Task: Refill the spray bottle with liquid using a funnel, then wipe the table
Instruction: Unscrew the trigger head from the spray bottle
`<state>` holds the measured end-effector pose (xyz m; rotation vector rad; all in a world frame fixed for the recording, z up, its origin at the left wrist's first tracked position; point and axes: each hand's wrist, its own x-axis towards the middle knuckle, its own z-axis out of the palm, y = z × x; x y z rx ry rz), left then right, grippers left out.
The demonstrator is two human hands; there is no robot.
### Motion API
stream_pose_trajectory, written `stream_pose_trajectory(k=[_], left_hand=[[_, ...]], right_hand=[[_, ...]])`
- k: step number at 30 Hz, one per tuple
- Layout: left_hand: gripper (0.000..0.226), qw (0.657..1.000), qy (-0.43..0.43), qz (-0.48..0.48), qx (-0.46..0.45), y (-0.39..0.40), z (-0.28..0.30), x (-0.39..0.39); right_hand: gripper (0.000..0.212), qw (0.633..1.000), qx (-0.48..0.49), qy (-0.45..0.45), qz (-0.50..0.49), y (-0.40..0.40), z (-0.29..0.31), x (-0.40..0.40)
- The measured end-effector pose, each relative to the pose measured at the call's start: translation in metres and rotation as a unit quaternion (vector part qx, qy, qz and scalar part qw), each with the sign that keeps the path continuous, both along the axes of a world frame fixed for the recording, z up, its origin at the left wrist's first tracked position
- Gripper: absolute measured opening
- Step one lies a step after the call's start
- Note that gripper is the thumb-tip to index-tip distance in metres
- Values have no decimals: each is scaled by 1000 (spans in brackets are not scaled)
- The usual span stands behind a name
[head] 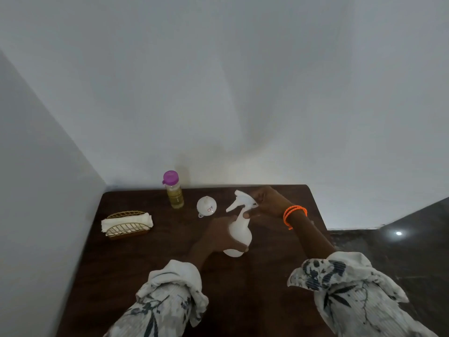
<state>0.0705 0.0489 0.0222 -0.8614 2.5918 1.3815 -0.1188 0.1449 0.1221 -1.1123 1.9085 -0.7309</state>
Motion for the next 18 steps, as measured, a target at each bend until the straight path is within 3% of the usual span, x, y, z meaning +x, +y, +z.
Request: stream_pose_trajectory(k=[5, 7, 10, 16, 18], left_hand=[[98, 1000, -1, -16, -20, -1, 12, 22], [90, 1000, -6, -8, -26, -1, 16, 30], [73, 999, -3, 22, -39, -5, 19, 42], [105, 995, 9, 91, -46, -11, 35, 61], [111, 993, 20, 108, -45, -10, 38, 65]], right_hand=[[39, 993, 13, 26, 112, -5, 29, 17], [30, 993, 15, 17, 116, -9, 41, 32], [45, 992, 1, 77, 104, -9, 47, 47], [57, 971, -111, 209, 33, -2, 36, 53], [63, 966, -102, 235, -23, 1, 31, 54]])
